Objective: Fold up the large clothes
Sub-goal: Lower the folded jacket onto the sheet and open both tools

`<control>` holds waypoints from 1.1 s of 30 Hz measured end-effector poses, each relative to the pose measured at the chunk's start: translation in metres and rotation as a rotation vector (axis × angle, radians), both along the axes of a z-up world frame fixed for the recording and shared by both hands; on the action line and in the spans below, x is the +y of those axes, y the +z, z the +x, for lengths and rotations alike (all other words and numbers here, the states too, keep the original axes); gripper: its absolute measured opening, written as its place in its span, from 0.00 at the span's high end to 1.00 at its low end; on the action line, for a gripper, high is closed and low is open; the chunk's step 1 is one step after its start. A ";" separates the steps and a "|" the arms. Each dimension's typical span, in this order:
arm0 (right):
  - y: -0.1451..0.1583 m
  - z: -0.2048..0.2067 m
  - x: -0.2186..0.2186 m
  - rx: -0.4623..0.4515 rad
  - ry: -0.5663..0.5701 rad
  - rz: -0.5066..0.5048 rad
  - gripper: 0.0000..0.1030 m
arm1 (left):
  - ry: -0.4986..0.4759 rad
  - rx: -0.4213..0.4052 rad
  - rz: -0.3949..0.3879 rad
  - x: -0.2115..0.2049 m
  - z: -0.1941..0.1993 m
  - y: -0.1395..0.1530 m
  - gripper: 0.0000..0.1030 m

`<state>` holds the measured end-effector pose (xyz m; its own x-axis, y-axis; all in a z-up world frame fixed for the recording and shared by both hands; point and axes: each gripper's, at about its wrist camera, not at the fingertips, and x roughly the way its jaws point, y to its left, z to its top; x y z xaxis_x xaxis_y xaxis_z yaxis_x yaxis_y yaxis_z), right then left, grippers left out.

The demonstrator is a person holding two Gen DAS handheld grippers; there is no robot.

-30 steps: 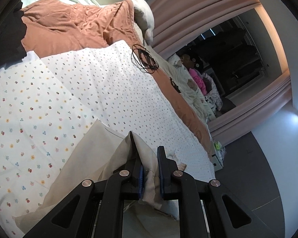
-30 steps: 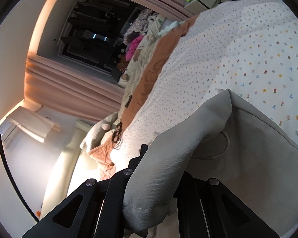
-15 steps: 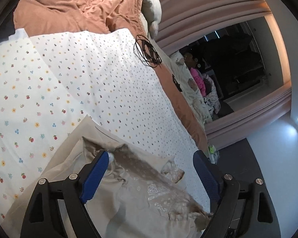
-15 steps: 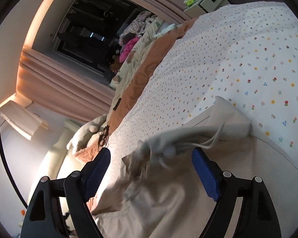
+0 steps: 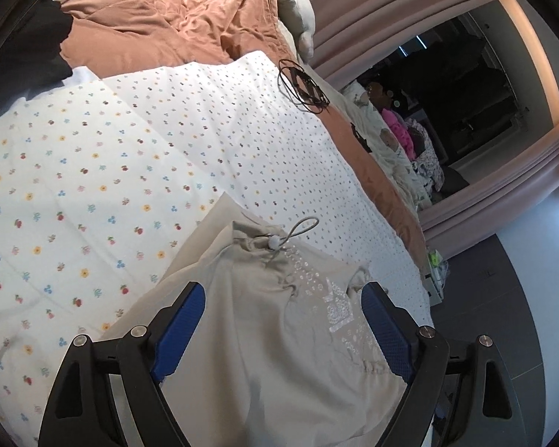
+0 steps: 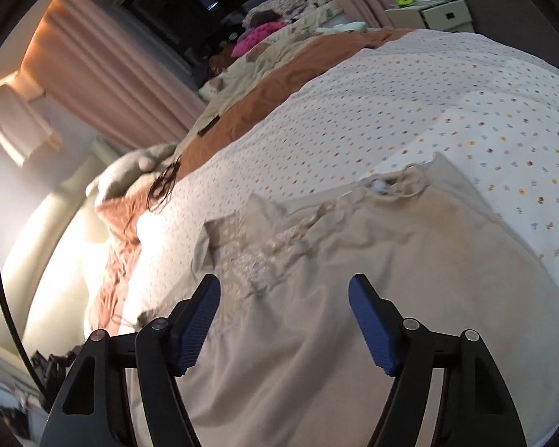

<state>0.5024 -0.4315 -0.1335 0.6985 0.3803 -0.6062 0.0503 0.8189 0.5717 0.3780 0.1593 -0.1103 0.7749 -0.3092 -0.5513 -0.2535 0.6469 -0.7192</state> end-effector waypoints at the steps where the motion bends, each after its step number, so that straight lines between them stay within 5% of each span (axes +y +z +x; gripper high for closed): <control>1: 0.001 0.001 0.008 0.000 0.021 -0.007 0.36 | 0.001 0.009 0.011 0.001 -0.004 -0.002 0.18; 10: -0.005 0.020 0.102 0.049 0.229 -0.159 0.45 | 0.004 0.090 0.026 0.019 -0.037 -0.025 0.26; 20: -0.059 0.042 0.159 0.229 0.320 -0.333 0.47 | 0.048 0.174 0.029 0.042 -0.063 -0.055 0.30; 25: -0.077 0.056 0.165 0.275 0.325 -0.410 0.88 | 0.038 0.191 0.033 0.044 -0.062 -0.063 0.31; 33: -0.053 0.075 0.157 0.205 0.291 -0.375 0.98 | 0.022 0.202 0.030 0.041 -0.058 -0.068 0.40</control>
<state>0.5776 -0.2741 -0.1866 0.4483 0.2717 -0.8516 -0.1298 0.9624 0.2387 0.3200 0.2002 -0.1787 0.6537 -0.2745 -0.7052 -0.4048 0.6605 -0.6324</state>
